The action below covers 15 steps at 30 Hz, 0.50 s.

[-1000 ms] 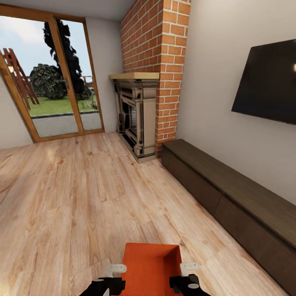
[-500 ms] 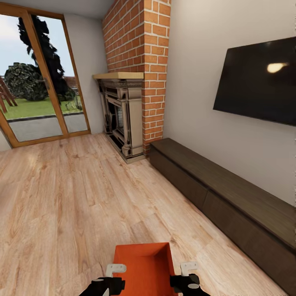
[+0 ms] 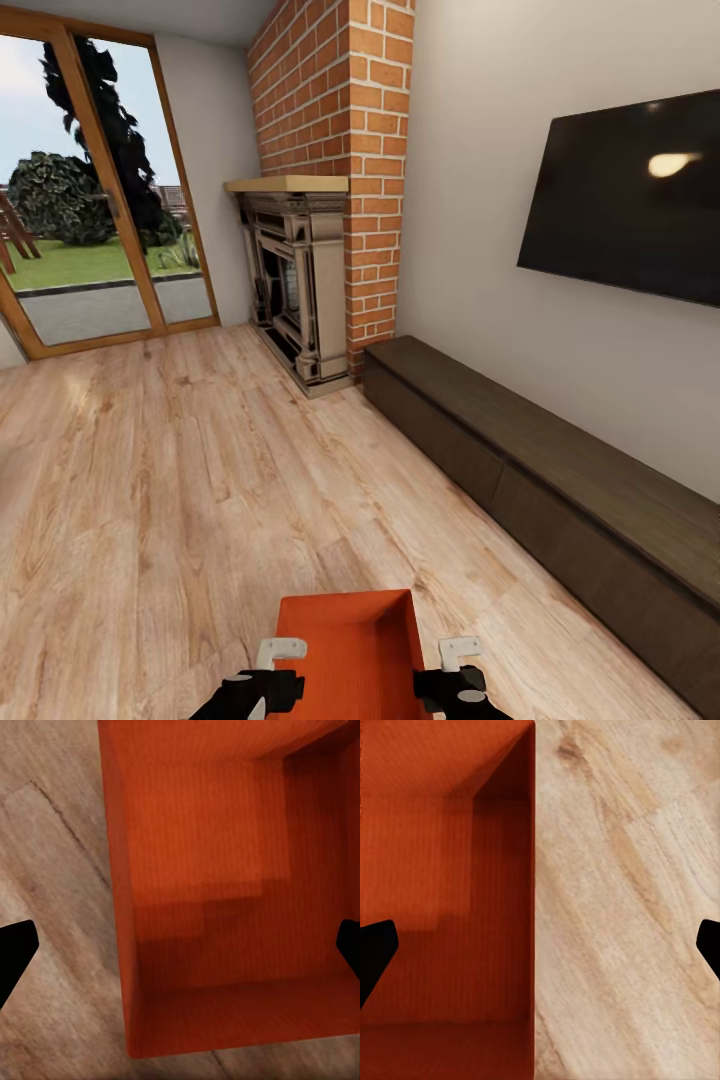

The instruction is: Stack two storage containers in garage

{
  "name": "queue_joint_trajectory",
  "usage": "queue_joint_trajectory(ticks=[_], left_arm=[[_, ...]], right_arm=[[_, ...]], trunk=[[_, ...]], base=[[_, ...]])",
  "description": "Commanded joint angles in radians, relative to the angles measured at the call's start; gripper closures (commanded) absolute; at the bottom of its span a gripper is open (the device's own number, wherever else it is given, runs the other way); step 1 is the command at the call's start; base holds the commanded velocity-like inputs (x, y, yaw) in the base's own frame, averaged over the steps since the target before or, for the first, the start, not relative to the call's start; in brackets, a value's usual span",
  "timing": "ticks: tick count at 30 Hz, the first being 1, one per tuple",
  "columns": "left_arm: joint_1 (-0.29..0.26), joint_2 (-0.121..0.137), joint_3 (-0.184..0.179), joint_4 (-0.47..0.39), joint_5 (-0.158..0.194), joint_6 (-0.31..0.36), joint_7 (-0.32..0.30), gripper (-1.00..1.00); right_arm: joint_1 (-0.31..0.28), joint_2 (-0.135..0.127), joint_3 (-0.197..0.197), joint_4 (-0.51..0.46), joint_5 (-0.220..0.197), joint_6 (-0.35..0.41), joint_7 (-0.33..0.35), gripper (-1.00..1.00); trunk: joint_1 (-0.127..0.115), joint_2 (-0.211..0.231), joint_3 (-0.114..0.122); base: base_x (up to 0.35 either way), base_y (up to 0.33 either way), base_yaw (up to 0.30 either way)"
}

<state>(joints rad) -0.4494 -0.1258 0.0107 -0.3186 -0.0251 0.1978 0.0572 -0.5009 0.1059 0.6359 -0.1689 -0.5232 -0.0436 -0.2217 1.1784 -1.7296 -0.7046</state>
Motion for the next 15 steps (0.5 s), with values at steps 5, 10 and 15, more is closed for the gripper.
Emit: queue_joint_trajectory(ticks=[5,10,15], left_arm=[[0.000,-0.001,0.000,-0.003,-0.002,0.006,0.003,-1.00],[0.000,-0.001,-0.003,-0.004,-0.002,0.006,0.003,-1.00],[0.000,-0.002,-0.002,-0.004,-0.002,0.006,0.003,-1.00]], right_arm=[[-0.001,0.000,0.008,0.000,-0.011,-0.004,-0.004,-1.00],[-0.001,0.001,0.008,0.001,-0.011,-0.004,-0.004,-1.00],[-0.001,0.001,0.008,0.001,-0.012,-0.001,-0.006,-1.00]], trunk=[[0.000,0.000,-0.001],[0.008,-0.014,-0.007],[0.027,-0.049,-0.023]], base=[[0.000,0.000,0.000],[0.000,0.000,0.000],[0.000,0.000,0.000]])
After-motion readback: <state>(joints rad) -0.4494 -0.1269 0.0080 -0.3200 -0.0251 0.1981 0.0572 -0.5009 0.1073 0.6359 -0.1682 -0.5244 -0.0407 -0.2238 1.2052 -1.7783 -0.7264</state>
